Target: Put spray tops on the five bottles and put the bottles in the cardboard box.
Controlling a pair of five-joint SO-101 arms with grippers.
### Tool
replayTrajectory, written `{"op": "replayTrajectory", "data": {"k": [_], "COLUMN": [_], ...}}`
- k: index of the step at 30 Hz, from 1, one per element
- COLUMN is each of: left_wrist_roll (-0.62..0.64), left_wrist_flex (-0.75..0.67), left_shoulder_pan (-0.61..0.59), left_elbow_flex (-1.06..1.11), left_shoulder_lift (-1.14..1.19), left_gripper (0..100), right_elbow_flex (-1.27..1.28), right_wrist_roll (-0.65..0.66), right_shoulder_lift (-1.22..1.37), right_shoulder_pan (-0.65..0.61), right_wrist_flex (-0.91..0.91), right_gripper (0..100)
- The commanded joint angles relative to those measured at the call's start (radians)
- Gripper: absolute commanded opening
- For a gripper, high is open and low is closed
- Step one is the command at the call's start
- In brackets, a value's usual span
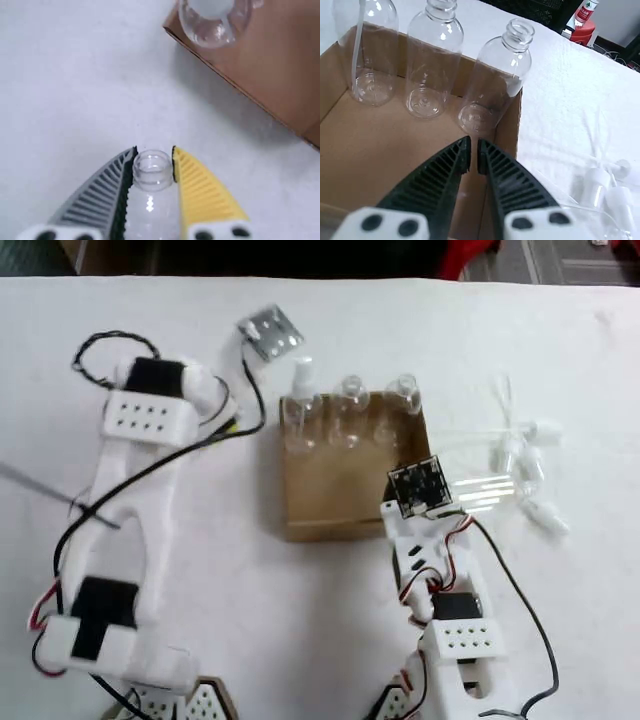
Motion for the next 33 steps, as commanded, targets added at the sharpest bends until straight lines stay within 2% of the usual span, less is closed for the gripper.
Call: {"op": "replayTrajectory", "data": {"k": [1, 7, 13, 17, 24, 28, 33], "left_wrist_roll": [0.124, 0.27, 0.313, 0.37, 0.559, 0.582, 0.58], "left_wrist_flex": [0.011, -0.015, -0.216, -0.427, -0.967, -1.206, -1.465], "left_shoulder_pan": [0.004, -0.012, -0.012, -0.013, -0.008, -0.007, -0.004], "left_elbow_flex": [-0.046, 0.021, 0.327, 0.577, 1.062, 1.274, 1.439], "left_shoulder_lift": [-0.143, -0.265, -0.475, -0.667, -0.901, -0.98, -1.006], "left_gripper": [2, 2, 2, 2, 2, 2, 2], "right_elbow_flex": [-0.006, -0.006, -0.006, -0.006, -0.006, -0.006, -0.006], "right_wrist_roll": [0.012, 0.012, 0.012, 0.012, 0.012, 0.012, 0.012], "right_shoulder_lift": [0.002, 0.002, 0.002, 0.002, 0.002, 0.002, 0.002], "right_shoulder_pan": [-0.002, -0.001, -0.001, -0.001, -0.001, -0.001, -0.001], "right_wrist_flex": [-0.019, -0.019, -0.019, -0.019, -0.019, -0.019, -0.019], "right_gripper": [1.8, 1.8, 1.8, 1.8, 1.8, 1.8, 1.8]}}
